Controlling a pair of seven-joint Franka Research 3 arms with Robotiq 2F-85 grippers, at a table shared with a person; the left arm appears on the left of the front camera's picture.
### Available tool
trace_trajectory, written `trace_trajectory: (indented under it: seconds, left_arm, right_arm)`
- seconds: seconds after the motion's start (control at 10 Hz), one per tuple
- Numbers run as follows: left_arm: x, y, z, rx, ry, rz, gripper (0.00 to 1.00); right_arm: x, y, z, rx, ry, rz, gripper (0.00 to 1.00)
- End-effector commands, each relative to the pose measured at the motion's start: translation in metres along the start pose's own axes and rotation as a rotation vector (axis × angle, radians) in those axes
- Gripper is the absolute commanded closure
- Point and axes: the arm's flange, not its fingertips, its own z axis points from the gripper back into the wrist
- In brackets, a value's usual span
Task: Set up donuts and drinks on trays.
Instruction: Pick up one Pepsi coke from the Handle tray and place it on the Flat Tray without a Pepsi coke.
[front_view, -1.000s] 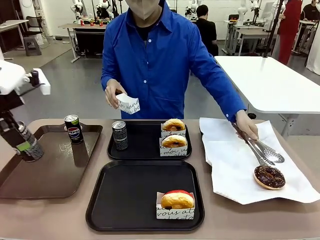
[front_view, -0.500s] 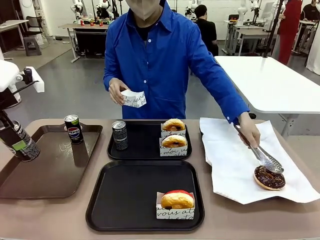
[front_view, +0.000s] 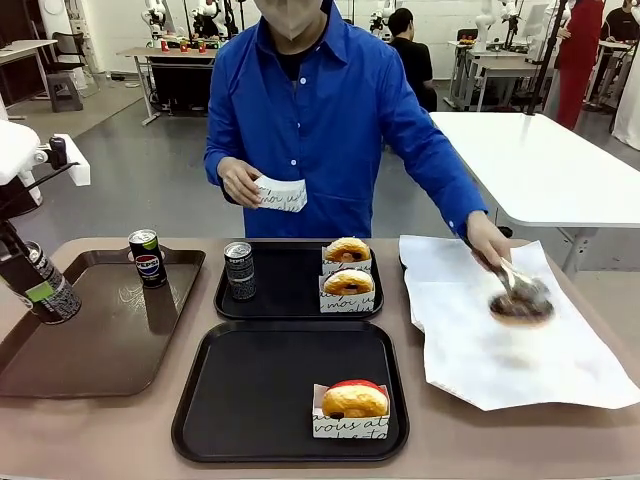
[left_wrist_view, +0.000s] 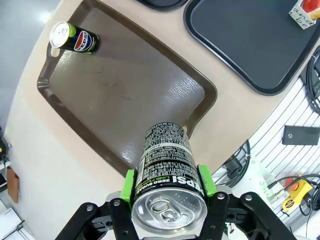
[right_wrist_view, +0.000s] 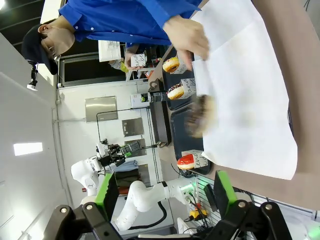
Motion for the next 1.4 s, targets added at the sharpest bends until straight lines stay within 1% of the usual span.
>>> trace_trajectory:
  seconds: [0.0,0.7,0.9,1.3]
  left_arm:
    - [-0.001,0.001,0.002,0.005,-0.004,-0.005,0.42]
    - [0.000,0.000,0.000,0.000,0.000,0.000,0.42]
    - [0.032,-0.003,-0.009,0.011,-0.005,-0.045,0.42]
    - [0.072,-0.013,-0.032,-0.027,0.017,-0.111,0.42]
  right_arm:
    - [0.000,0.000,-0.001,0.021,-0.008,0.007,0.00]
    - [0.000,0.000,-0.001,0.021,-0.008,0.007,0.00]
    - [0.000,0.000,-0.001,0.021,-0.008,0.007,0.00]
    - [0.000,0.000,-0.001,0.021,-0.008,0.007,0.00]
